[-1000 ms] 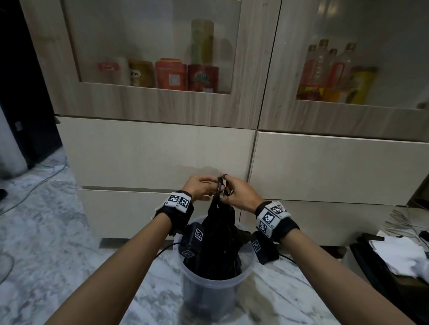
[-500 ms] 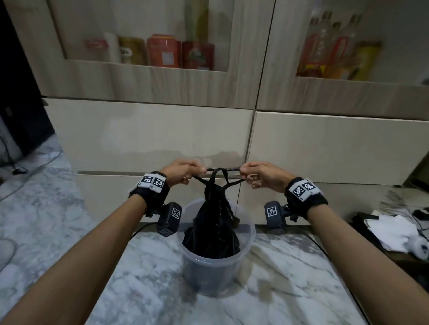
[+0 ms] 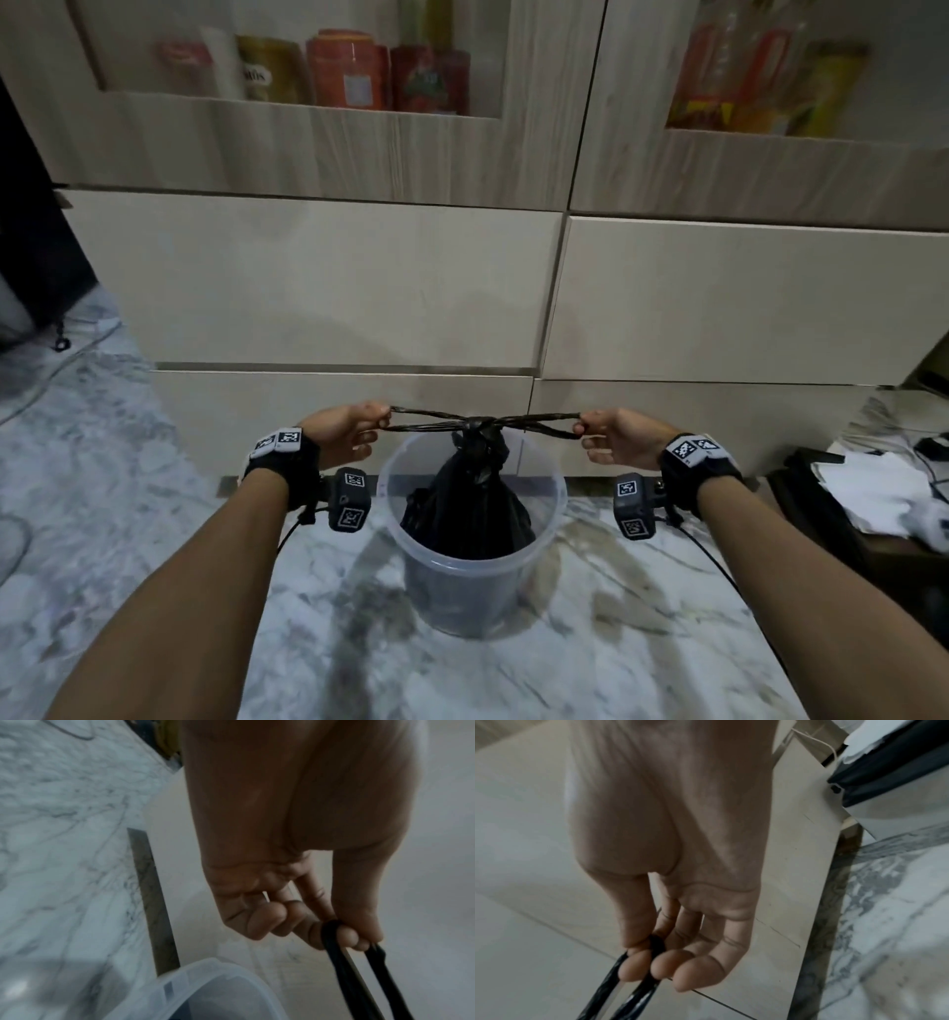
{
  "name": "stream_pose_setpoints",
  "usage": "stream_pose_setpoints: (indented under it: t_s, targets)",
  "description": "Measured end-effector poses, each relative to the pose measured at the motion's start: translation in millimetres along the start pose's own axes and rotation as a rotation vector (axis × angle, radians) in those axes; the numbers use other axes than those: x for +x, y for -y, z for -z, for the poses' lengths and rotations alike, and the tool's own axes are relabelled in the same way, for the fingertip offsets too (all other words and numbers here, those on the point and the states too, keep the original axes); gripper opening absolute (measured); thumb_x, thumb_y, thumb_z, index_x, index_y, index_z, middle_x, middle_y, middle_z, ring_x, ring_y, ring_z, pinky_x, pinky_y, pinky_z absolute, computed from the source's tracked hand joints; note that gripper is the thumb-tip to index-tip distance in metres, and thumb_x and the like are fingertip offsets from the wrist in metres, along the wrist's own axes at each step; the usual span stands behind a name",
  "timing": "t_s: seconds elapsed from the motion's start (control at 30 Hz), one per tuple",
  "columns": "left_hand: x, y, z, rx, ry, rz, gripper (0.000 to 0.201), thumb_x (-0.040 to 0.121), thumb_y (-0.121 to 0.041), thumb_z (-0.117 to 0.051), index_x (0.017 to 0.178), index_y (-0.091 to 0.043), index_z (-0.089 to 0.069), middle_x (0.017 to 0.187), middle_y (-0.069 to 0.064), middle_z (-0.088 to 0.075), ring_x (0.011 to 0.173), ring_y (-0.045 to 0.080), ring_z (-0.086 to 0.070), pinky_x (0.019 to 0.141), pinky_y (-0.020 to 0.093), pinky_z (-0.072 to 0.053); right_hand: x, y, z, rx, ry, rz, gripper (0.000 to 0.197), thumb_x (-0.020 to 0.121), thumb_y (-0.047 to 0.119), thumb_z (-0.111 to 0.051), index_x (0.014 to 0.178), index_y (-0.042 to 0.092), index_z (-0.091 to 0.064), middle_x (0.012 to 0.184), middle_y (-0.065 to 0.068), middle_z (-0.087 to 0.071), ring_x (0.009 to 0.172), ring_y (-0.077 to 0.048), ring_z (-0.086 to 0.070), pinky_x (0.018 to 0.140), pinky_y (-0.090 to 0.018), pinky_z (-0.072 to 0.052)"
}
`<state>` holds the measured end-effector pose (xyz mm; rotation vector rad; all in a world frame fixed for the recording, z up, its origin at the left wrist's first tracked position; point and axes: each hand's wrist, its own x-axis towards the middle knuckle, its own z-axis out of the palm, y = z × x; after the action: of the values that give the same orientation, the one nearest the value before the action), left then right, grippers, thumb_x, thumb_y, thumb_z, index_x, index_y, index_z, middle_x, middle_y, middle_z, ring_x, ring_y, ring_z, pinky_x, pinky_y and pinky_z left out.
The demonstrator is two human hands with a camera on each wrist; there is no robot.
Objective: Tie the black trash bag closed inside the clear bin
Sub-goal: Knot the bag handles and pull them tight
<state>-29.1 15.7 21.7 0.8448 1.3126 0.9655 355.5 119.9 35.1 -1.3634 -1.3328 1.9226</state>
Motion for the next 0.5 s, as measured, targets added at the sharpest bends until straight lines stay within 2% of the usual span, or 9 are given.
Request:
stream_pose_setpoints:
  t_s: [0.2,0.3,0.37,0.43,0.5]
  targets:
    - [12.1,13.0,2.0,0.031,0.000,0.040,0.015,0.084,-0.024,-0.057,0.071,-0.021,-0.053,0.059,-0.009,-0.046,0.045,0.006,-0.030,0.043,0.016,-0.022,13.1,-10.4,3.1,0.000,-0.056,-0.033,0.011,0.093,0.017,-0.049,0.084,0.017,-0.053,0.080,0.002,-0.059,0.065,-0.012,-0.050,0.051,-0.021,-0.049]
    - [17.1,10.2,3.3,0.070,-0.024,0.037,0.014,0.085,-0.025,-0.056,0.072,-0.022,-0.052,0.062,-0.010,-0.044,0.048,0.006,-0.028,0.048,0.018,-0.022,15.0,-5.9,0.4,-0.089,-0.058,-0.041,0.012,0.094,0.018,-0.048,0.084,0.017,-0.054,0.084,0.001,-0.059,0.066,-0.011,-0.050,0.058,-0.022,-0.048]
    - [20.6,7.8,1.9,0.094,-0.105,0.028,0.005,0.081,-0.027,-0.059,0.079,-0.023,-0.058,0.069,-0.008,-0.049,0.055,0.009,-0.031,0.055,0.021,-0.026,17.3,0.7,-7.0,-0.202,-0.090,-0.037,0.015,0.094,0.019,-0.049,0.083,0.016,-0.057,0.084,0.001,-0.060,0.067,-0.012,-0.051,0.065,-0.025,-0.047]
    - [26.3,3.7,1.0,0.134,-0.203,0.006,0.017,0.072,-0.032,-0.065,0.085,-0.021,-0.065,0.076,-0.005,-0.055,0.061,0.011,-0.037,0.059,0.023,-0.033,23.5,9.0,-15.8,-0.363,-0.187,0.005,0.012,0.093,0.018,-0.051,0.088,0.012,-0.060,0.084,-0.002,-0.063,0.066,-0.013,-0.054,0.068,-0.029,-0.050]
    - [31.6,-2.5,-5.6,0.172,-0.291,-0.060,0.014,0.070,-0.029,-0.067,0.080,-0.019,-0.068,0.078,0.000,-0.057,0.061,0.012,-0.041,0.057,0.024,-0.036,32.7,11.0,-24.4,-0.507,-0.316,0.113,0.009,0.091,0.018,-0.053,0.092,0.011,-0.059,0.086,-0.008,-0.067,0.069,-0.019,-0.060,0.067,-0.034,-0.052]
